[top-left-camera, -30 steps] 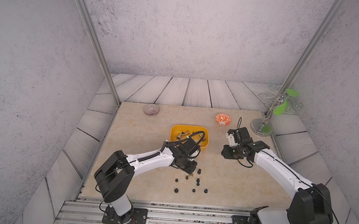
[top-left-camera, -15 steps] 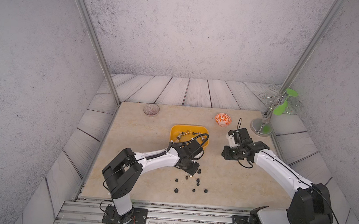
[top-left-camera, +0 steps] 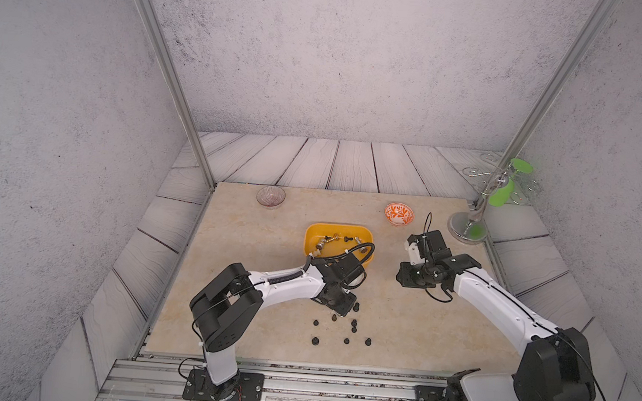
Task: Put the chess pieces into the storage box
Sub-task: Pick up the chess piece at the center of the board.
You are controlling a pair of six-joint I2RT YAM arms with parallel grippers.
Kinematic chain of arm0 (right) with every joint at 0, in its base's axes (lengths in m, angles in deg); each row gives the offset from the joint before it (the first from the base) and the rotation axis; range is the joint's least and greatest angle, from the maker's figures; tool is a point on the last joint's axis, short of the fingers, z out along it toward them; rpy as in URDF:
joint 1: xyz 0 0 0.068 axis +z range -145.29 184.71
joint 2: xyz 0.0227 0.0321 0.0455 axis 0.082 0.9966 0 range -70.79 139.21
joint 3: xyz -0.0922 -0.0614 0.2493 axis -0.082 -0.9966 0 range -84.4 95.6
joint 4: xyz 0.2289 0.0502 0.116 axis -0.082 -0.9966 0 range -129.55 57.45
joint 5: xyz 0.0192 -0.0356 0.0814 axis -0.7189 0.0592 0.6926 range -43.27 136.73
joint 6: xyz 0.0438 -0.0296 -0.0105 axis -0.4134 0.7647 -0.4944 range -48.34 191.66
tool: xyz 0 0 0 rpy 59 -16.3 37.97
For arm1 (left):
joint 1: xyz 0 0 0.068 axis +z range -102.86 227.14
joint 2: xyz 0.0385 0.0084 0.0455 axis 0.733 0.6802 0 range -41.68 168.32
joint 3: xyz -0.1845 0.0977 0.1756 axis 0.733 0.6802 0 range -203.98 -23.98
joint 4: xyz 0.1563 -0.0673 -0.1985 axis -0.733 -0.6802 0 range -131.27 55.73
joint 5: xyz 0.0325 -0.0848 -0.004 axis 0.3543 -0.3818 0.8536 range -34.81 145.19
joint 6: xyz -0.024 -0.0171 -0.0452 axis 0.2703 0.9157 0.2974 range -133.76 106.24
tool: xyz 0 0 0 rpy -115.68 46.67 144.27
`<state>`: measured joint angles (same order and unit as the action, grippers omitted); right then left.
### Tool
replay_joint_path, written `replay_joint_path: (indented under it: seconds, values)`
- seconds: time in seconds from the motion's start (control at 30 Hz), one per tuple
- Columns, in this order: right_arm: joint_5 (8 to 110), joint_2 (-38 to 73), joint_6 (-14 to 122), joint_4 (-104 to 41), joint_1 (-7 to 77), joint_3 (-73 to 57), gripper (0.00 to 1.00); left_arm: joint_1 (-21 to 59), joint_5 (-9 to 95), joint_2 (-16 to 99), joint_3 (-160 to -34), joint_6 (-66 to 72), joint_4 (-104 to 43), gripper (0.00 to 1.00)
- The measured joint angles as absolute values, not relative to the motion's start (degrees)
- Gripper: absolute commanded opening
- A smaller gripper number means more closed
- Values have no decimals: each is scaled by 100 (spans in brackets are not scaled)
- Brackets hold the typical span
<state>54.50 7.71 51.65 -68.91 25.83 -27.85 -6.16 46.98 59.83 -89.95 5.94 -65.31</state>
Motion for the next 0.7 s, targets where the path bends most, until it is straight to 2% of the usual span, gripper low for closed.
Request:
replay_joint_path:
  seconds: [0.37, 0.7]
  values:
    - [5474, 771, 5152, -6889, 2583, -2813, 30, -636, 4700, 6051, -8995, 597, -6531, 23]
    - [5477, 771, 5152, -6887, 2574, -2826, 30, -677, 4704, 6077, -8995, 597, -6575, 25]
